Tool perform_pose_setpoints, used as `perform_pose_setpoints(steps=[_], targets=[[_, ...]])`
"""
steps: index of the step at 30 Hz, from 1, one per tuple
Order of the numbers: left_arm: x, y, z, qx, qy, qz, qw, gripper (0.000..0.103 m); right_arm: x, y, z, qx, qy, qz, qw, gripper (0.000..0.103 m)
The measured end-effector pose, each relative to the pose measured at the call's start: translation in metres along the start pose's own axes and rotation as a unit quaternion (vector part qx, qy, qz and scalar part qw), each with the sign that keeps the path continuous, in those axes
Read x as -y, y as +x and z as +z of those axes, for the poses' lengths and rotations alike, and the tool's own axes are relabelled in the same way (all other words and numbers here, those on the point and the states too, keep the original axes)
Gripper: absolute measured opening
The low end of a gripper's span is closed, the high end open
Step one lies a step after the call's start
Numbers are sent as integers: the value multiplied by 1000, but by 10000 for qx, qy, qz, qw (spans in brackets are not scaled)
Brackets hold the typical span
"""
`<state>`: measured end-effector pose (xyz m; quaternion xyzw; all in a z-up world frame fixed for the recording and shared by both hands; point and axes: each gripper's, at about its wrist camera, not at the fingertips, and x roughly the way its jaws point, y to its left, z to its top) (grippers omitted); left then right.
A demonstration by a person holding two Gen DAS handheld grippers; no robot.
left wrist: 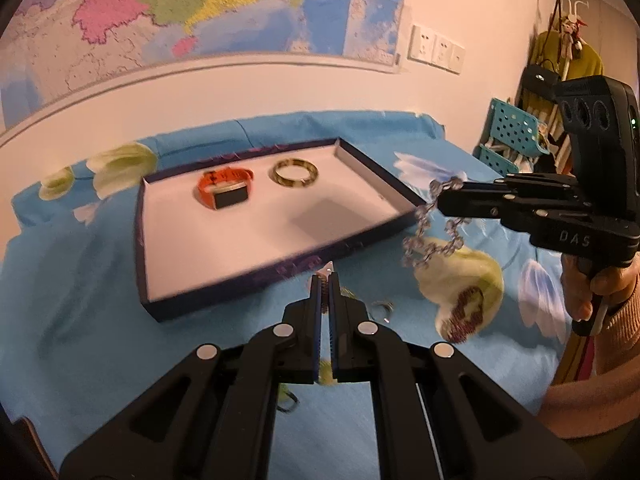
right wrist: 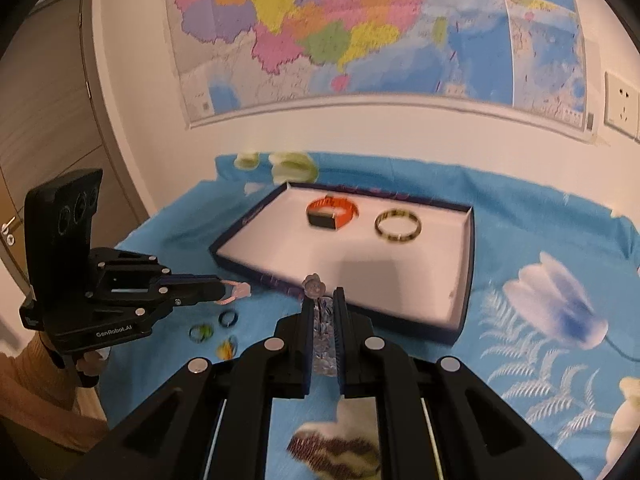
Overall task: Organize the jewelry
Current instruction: 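Carry the pendant and crystal bracelet with both tools over the tray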
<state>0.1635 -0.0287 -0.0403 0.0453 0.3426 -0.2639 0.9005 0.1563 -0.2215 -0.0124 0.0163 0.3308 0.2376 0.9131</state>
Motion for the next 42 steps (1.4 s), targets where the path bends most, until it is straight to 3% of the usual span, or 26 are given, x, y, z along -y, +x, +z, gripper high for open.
perform_pose_setpoints(steps=[10,18,34,42], targets=[[-28,14,28,80,-198,164,9996,4,17,20,34,228,196,-91,9995,8],[-40,33,44,12,-237,275,9993,4,32,52,50,105,480,1,9988,8],[-60,74,64,-180,-330,508,9980,4,51,113,62,-128,1072,373,9935,8],[-67,96,59,-411,-398,601,9966,4,72,132,51,-400,1390,196,9893,8]])
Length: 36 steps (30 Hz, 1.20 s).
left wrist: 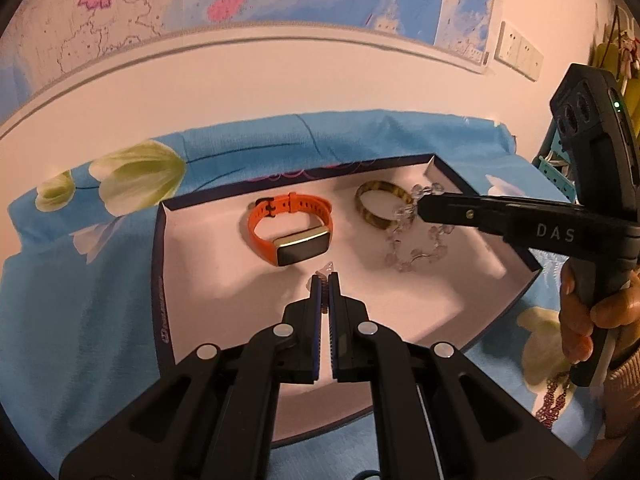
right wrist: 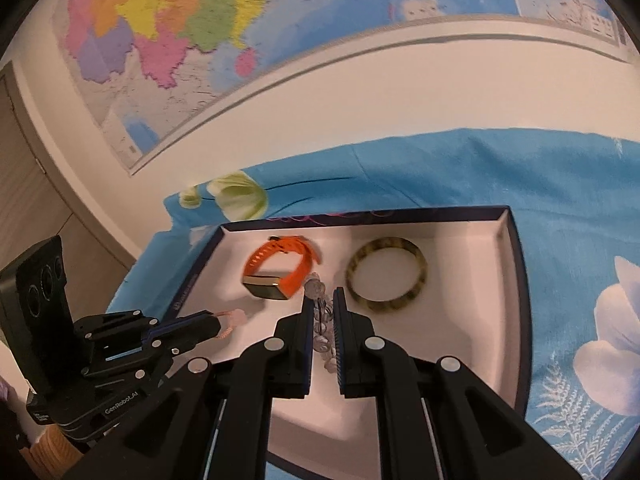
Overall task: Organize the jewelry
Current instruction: 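Carry the pendant and crystal bracelet with both tools over the tray, then open both tools to drop the pendant and bracelet into the tray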
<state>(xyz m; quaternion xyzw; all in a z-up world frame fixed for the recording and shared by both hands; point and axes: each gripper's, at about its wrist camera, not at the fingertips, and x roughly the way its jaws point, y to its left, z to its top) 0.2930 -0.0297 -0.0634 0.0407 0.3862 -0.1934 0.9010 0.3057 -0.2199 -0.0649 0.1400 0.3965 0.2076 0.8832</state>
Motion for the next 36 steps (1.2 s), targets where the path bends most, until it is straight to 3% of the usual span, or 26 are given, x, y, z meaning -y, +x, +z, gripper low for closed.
perform_pose_setpoints(steps=[17,28,33,35,36], targets=[[0,25,0,-195,-29,185,9996,4,25,11,-6,-293,229,-486,9981,9],[3,33,1,-268,-17,237,9994,8,22,16,-11,-425,50,-781,9960,17],[3,21,1,-121,-20,297,9995,23,22,8,-11,-338,-5,-966,9947,25],[2,14,2,-38,-59,309,9995,28,20,5,-11,-280,-44,-1093,9936,36],[1,11,2,-3,-77,327,9994,30,19,2,-11,-224,-64,-1146,9931,36]])
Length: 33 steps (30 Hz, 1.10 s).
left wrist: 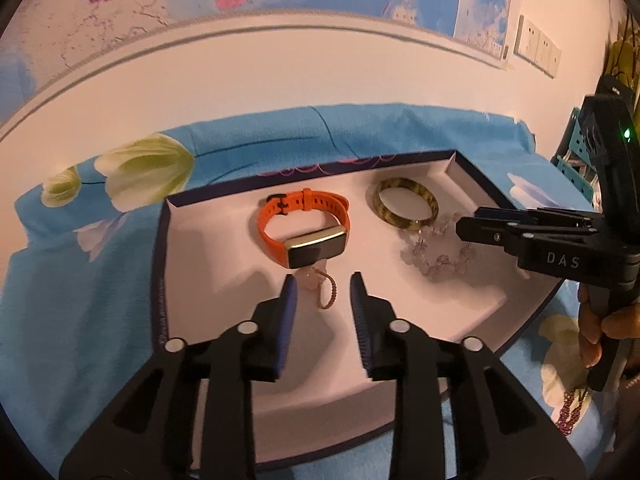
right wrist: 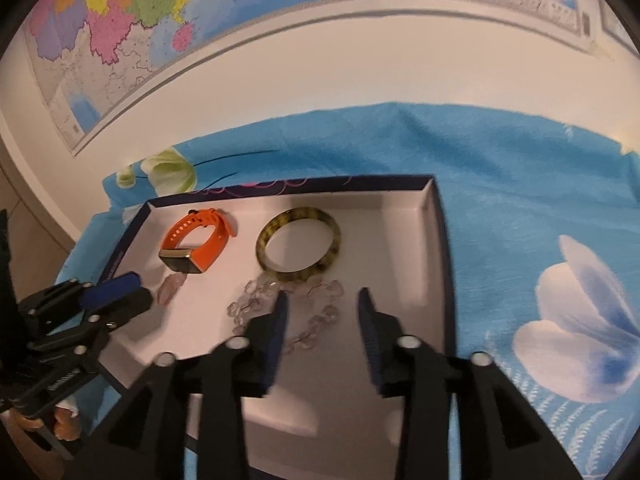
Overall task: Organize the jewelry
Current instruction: 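Open both tools to drop the pendant and bracelet into the tray, then withdraw both tools from the tray back over the remaining jewelry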
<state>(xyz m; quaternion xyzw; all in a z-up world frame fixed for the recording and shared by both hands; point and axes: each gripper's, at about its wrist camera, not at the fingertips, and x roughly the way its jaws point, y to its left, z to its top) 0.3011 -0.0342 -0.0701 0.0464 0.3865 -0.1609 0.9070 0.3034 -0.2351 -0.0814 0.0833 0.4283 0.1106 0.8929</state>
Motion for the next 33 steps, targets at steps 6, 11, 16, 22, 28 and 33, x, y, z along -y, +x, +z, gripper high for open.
perform_pose_setpoints(steps=[6,11,16,22,28,33], targets=[[-5,-28,-3,275,-81,44,9996,38,2,-20,-2,200,-41,103,9997,36],[-6,-56,-12,539,-147,68,9984,45,-3,-43,-8,422,-194,211,9987,37],[-9,-82,-27,721,-255,14,9971,49,-14,-75,-18,736,-466,331,9956,40],[-11,-105,-46,885,-402,19,9953,56,-24,-106,-38,883,-806,494,9916,43],[-11,-120,-69,869,-381,27,9955,57,-27,-121,-63,840,-956,569,9902,43],[-4,-127,-85,815,-283,-44,9963,57,-24,-122,-91,602,-983,527,9919,44]])
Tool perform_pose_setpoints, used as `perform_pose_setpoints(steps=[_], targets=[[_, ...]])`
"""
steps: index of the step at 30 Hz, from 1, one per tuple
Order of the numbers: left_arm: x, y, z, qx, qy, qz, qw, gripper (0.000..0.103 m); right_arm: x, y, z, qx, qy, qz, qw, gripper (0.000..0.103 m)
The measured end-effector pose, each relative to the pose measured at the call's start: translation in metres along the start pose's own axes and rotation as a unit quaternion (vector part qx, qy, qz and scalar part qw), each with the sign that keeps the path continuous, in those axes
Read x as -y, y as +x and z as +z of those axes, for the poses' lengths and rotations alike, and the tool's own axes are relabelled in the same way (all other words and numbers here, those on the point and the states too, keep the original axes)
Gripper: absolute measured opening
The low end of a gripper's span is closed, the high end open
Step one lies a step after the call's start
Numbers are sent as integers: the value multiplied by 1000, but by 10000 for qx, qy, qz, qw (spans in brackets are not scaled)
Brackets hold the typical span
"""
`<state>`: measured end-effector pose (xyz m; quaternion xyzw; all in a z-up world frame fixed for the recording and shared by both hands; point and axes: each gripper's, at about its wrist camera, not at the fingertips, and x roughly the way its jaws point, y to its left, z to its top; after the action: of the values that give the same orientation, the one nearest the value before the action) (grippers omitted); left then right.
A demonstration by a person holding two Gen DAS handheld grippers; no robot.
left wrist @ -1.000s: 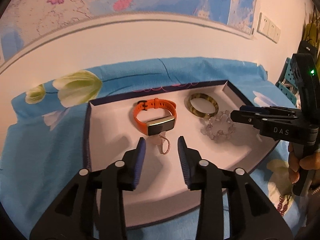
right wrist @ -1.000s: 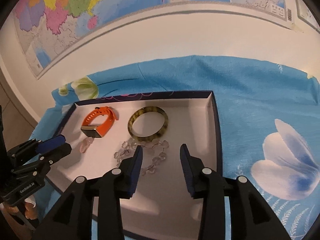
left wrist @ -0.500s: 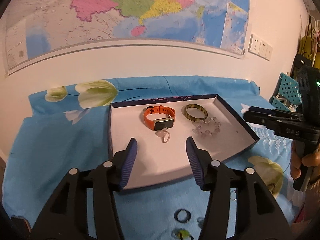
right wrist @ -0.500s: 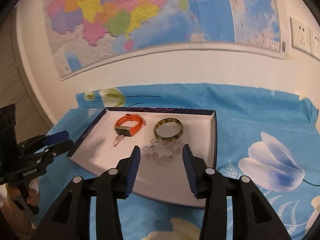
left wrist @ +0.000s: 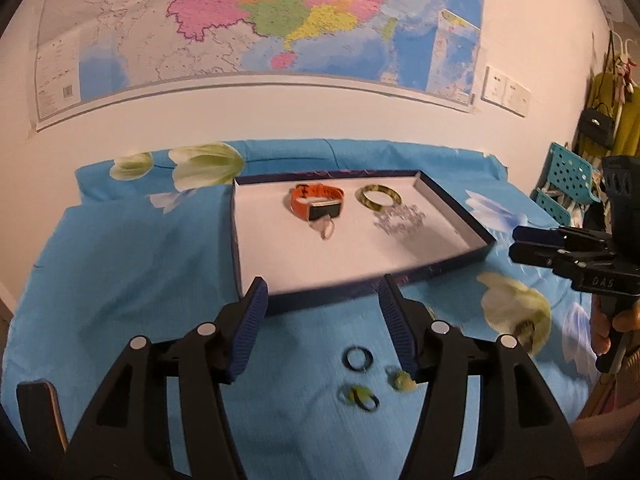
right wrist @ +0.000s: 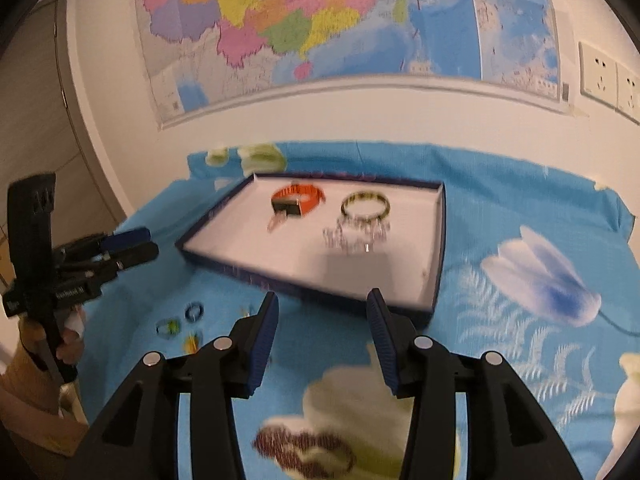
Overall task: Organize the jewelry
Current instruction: 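Withdraw both tools from the tray back over the remaining jewelry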
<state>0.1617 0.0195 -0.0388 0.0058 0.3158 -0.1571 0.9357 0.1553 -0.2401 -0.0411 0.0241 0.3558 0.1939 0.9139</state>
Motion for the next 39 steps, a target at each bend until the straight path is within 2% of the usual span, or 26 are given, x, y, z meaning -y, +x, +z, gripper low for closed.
perform_pose_setpoints(steps=[13,23,39], targets=[[29,-5,-43,-386,462,-263,9978,57,14,-5,-61,-531,453,-128,9975,44],[36,-2,-58,-570,461,-336,9967,58,5,-10,-74,-613,335,-128,9975,46],[32,0,-60,-660,301,-291,9969,58,-7,-4,-77,-663,257,-30,9975,46]])
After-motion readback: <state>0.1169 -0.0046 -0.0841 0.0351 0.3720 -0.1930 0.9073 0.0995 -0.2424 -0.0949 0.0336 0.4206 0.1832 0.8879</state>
